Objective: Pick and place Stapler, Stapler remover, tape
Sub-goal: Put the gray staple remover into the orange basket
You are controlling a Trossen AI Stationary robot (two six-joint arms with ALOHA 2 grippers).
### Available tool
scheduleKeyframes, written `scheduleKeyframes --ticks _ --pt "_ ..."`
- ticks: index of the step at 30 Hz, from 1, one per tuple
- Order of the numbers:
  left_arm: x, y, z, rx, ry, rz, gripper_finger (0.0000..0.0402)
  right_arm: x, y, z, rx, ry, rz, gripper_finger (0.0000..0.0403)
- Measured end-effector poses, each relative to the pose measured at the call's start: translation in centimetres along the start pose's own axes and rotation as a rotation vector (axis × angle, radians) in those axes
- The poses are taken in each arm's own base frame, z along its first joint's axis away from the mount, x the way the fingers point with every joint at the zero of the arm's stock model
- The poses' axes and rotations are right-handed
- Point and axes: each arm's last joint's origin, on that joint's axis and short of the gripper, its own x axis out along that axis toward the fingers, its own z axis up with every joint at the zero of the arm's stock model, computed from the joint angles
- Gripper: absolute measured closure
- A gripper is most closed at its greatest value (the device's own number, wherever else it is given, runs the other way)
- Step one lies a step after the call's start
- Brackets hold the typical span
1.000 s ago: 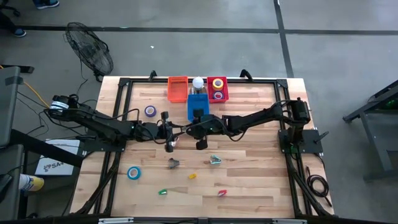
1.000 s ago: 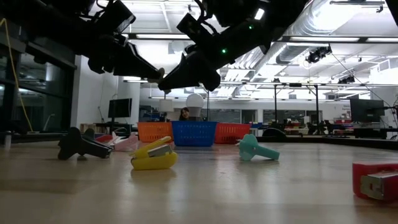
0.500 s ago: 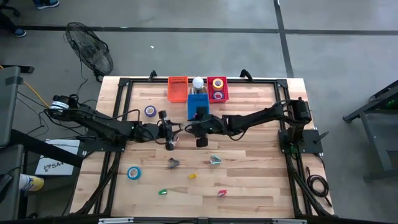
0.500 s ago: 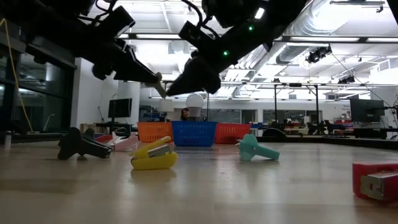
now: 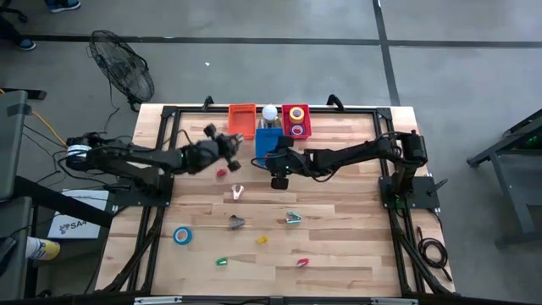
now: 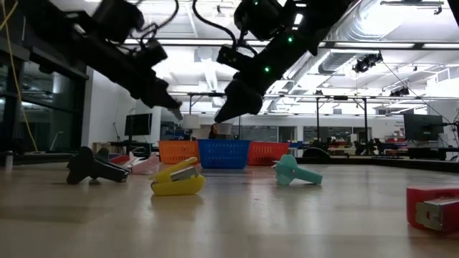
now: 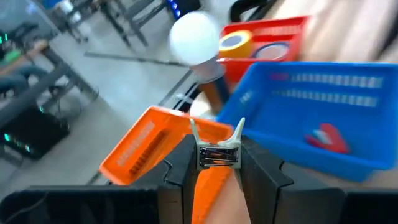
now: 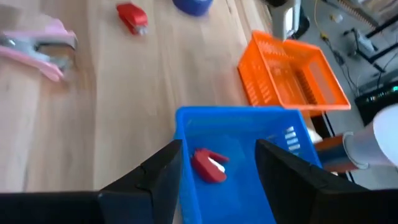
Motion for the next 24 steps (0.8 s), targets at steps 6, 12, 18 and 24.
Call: scheduleKeyframes --ticks 6,12,18,24 --pt "2.4 4.8 -1.4 -0.138 0.042 -0.008 0.0312 0.0 -1.9 -0.7 0.015 0.064 -0.019 0.0210" --pt "3.3 8.7 -2.7 -0.307 0.055 -0.025 0.0312 -0.1 -3.8 -1.2 0.029 0.100 -0.040 0.0210" --pt "3.5 9.7 -3.0 -0.358 0.034 -0.104 0.0312 -0.8 -5.0 -2.0 0.053 0.186 -0.036 0.0210" --pt "3.8 9.5 -3.2 -0.356 0.031 -0.117 0.0312 -1.9 -5.3 -2.2 0.085 0.236 -0.023 0.0210"
